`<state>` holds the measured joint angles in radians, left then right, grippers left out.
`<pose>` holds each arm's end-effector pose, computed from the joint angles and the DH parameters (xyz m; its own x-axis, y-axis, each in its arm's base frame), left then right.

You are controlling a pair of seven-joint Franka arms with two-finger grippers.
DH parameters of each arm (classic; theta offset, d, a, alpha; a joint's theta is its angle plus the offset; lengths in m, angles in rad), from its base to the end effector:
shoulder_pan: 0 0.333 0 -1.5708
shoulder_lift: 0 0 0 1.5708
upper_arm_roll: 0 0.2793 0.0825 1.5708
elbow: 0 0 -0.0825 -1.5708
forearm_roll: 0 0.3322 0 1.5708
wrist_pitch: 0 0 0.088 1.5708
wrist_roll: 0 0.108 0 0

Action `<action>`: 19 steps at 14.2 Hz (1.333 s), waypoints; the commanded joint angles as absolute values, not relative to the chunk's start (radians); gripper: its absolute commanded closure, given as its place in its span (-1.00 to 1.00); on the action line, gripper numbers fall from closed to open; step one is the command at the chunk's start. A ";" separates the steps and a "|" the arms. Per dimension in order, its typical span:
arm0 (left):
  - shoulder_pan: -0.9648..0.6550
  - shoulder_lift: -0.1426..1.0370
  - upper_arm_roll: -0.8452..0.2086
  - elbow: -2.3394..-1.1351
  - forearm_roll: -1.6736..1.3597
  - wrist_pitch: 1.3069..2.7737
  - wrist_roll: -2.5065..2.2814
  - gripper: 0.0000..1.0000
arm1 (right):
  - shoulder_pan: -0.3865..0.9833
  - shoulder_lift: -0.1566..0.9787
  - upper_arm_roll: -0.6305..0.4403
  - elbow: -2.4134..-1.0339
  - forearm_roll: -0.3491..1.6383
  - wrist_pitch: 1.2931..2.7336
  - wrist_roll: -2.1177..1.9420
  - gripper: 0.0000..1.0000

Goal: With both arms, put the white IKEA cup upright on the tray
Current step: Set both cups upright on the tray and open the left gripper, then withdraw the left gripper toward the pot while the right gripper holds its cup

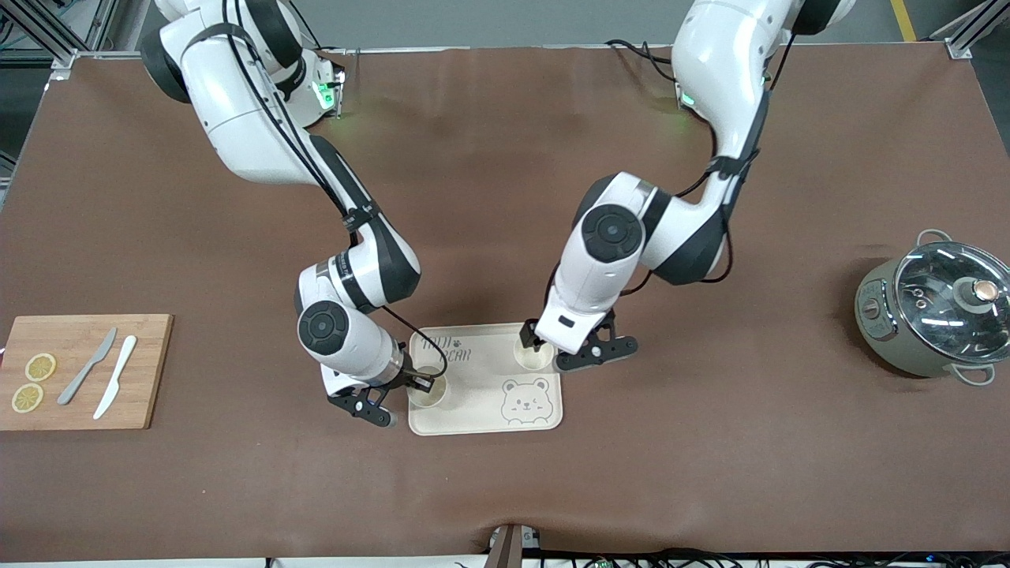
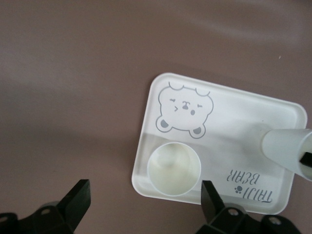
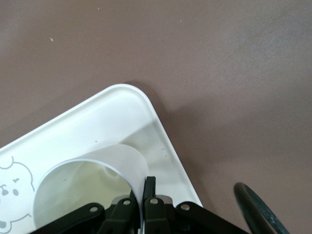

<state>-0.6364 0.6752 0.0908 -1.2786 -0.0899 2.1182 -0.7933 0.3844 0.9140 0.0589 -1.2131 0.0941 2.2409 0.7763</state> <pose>0.5731 -0.3705 0.3610 0.9591 0.2657 0.0974 0.2515 -0.9581 0.1371 0.6334 0.2912 0.2365 0.9163 -0.4004 -0.0105 -0.3964 -0.9028 -0.1665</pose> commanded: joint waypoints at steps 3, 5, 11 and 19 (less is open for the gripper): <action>-0.539 0.536 0.089 -1.308 -0.049 2.002 -0.740 -1.00 | 0.394 0.922 0.052 -1.209 0.084 2.258 0.798 1.00; -0.513 0.499 0.089 -1.313 -0.025 1.961 -0.640 -1.00 | 0.403 0.922 0.052 -1.209 0.086 2.260 0.798 1.00; -0.413 0.414 0.087 -1.316 -0.025 1.807 -0.425 -1.00 | 0.405 0.927 0.052 -1.210 0.086 2.269 0.798 1.00; -0.239 0.305 0.083 -1.333 -0.026 1.661 -0.138 -1.00 | 0.391 0.885 0.054 -1.207 0.089 2.252 0.782 -1.00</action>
<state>-0.2607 0.3522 0.0954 -1.2932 -0.0454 1.6820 -0.1742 0.3967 0.9199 0.0558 -1.2045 0.0941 2.2656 0.7767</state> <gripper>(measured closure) 0.000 0.317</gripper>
